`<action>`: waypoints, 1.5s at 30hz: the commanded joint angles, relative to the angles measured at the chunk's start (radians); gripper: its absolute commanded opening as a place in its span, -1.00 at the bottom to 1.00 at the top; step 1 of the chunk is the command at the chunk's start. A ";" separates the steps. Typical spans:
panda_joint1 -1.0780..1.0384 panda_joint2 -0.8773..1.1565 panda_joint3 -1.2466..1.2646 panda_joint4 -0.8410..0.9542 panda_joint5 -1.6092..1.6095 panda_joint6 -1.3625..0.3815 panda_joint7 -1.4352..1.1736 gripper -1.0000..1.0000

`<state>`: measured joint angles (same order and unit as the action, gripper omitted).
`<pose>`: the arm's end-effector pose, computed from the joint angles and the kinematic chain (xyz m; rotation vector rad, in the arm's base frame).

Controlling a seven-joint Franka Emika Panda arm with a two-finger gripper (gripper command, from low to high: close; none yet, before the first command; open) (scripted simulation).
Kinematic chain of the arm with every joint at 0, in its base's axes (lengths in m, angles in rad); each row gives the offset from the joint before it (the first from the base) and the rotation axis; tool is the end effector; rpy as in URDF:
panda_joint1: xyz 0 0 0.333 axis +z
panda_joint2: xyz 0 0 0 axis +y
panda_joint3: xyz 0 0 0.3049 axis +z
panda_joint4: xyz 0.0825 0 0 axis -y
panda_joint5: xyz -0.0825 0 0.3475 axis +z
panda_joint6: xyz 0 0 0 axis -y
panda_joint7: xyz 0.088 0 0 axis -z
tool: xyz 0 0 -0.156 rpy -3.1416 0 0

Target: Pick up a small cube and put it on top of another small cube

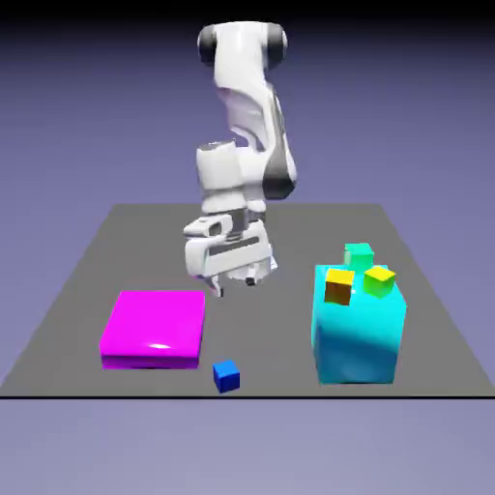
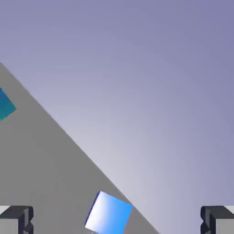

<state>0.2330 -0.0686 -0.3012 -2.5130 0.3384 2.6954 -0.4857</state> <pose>0.4698 -0.0351 0.2982 -2.9760 -0.1901 -0.4330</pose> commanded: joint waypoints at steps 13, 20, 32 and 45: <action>0.103 0.231 -0.139 0.137 0.156 -0.157 -0.565 0.00; 0.158 0.356 -0.214 0.211 0.240 -0.242 -0.870 0.00; 0.247 0.558 -0.335 0.330 0.377 -0.380 -1.365 0.00; 0.233 0.549 -0.301 0.328 0.381 -0.382 -1.351 -1.00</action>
<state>0.4659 0.4808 -0.6028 -2.1854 0.7170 2.3131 -1.8343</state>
